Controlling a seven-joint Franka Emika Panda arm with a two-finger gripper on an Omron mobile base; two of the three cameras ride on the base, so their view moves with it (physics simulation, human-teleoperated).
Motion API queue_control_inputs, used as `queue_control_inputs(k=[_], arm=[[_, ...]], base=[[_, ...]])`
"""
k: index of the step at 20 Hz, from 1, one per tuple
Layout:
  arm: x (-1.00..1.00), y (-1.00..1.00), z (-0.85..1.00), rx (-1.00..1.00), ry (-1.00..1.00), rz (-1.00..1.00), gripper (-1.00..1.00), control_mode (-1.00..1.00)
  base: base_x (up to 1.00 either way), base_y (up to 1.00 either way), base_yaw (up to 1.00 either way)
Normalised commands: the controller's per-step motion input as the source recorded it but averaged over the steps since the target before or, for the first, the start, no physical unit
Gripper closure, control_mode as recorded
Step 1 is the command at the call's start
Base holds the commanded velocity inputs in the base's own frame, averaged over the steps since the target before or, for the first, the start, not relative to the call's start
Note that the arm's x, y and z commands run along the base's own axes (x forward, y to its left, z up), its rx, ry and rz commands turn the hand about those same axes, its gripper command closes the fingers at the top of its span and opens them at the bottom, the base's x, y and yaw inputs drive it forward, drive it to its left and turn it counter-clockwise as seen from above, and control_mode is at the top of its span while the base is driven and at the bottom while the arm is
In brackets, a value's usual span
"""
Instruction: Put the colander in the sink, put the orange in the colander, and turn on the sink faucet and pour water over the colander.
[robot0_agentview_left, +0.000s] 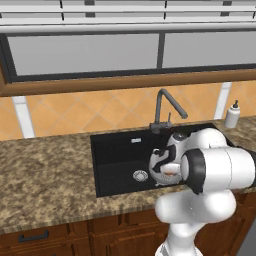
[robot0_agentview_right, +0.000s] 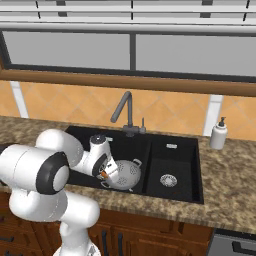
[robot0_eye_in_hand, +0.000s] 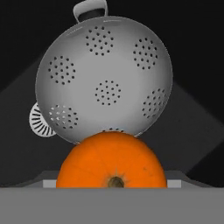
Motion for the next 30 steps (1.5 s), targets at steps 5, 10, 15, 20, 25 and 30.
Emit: queue_control_inputs(k=[5, 10, 15, 20, 25, 30], arm=[[0.22, 0.08, -0.23, 0.00, 0.00, 0.00, 1.00, -1.00], [0.28, 0.00, -0.14, 0.00, 0.00, 0.00, 1.00, -1.00], [0.14, 0.00, -0.16, 0.00, 0.00, 0.00, 1.00, -1.00], [0.00, 0.00, -0.10, 0.00, 0.00, 0.00, 1.00, -1.00], [0.00, 0.00, -0.08, 0.00, 0.00, 0.00, 1.00, -1.00], [0.01, 0.00, -0.17, 0.00, 0.00, 0.00, 1.00, -1.00]], base=[[0.00, 0.00, 0.00], [0.00, 0.00, 0.00], [0.00, 0.00, 0.00], [0.00, 0.00, 0.00], [0.00, 0.00, 0.00], [0.00, 0.00, 0.00]])
